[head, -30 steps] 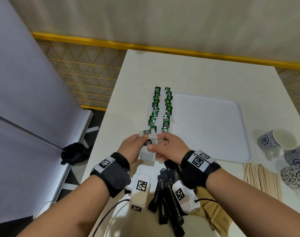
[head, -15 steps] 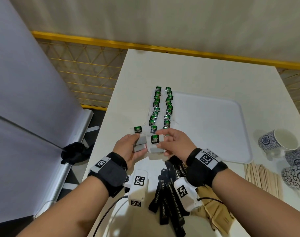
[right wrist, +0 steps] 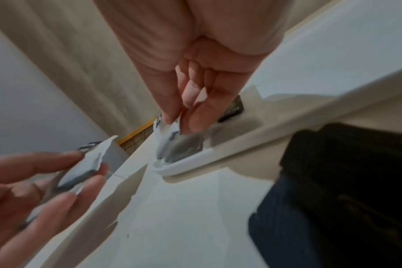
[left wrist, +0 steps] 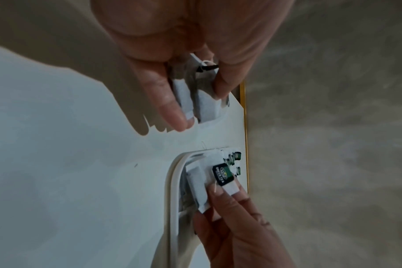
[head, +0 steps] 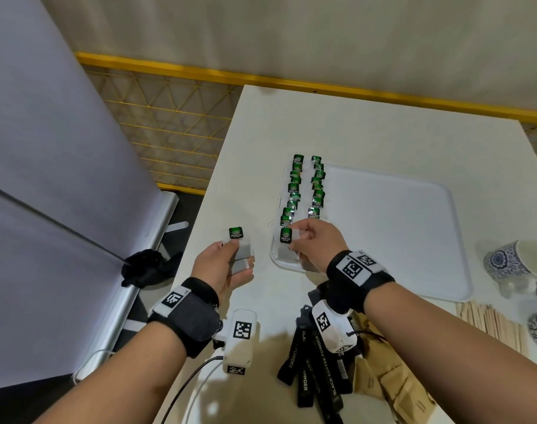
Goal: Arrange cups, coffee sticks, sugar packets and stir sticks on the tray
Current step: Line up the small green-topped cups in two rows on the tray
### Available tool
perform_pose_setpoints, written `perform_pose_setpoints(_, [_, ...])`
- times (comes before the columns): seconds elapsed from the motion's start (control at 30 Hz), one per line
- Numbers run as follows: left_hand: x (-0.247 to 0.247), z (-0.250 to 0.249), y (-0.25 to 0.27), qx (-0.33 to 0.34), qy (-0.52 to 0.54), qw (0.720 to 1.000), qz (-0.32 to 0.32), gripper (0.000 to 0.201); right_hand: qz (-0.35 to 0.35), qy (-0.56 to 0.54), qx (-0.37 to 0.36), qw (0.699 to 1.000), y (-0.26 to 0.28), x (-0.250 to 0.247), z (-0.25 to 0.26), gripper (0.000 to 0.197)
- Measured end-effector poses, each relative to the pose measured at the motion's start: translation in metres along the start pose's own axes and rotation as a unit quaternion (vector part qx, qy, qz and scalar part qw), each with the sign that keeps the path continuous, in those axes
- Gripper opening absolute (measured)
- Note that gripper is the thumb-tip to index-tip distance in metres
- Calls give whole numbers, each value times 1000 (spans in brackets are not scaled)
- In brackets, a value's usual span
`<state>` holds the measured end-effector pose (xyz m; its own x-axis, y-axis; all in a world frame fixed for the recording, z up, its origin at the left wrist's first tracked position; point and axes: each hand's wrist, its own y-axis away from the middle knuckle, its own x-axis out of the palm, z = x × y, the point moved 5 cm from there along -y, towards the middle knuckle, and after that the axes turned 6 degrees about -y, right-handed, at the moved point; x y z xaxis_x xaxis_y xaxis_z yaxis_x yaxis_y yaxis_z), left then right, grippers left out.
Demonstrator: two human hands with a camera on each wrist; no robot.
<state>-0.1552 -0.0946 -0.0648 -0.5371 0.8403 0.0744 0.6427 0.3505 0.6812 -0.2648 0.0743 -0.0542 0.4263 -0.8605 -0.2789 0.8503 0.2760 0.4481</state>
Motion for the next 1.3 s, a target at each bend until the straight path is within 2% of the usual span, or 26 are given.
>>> perform_pose_setpoints(0.1, [1,1,-1,-3,0,1000,5,13,12,27,10,1000,-1,6,-1,28])
perform_pose_setpoints(0.27, [5,4,-4,-11,-7,1000,13,12,-28,122,-66,990,1,-6,5,40])
perform_pose_setpoints(0.37, [10,5,-4,-8,-10,1000,16,11,-38,112,-74,990,3,-12,7,31])
perform_pose_setpoints(0.47, [15,5,-4,-5,-12,1000,22,11,7,122,-72,990,8,-4,9,17])
perform_pose_setpoints(0.6, [16,4,-4,-2,-16,1000,27,14,79,234,-81,966,4,14,11,20])
perform_pose_setpoints(0.77, [12,3,-6,1,-17,1000,26,12,75,269,-66,958,-3,19,13,27])
perform_pose_setpoints(0.83, [12,3,-6,3,-19,999,27,13,67,262,-64,961,-4,17,15,25])
perform_pose_setpoints(0.93, [16,5,-8,3,-28,999,35,10,55,232,-86,967,0,10,17,5])
perform_pose_setpoints(1.0, [22,6,-8,5,-39,998,48,10,44,164,-86,982,3,4,16,22])
perform_pose_setpoints(1.07, [31,7,-7,6,-53,997,63,12,52,81,-39,995,7,1,11,44])
perform_pose_setpoints(1.1, [35,7,-7,6,-58,996,71,13,62,52,-15,997,10,-1,9,47])
perform_pose_setpoints(1.23, [51,9,-4,6,-70,993,98,12,84,-63,28,994,15,-9,-1,11])
perform_pose_setpoints(1.3, [54,9,-3,3,-67,992,102,11,65,-79,34,994,13,-20,-7,10])
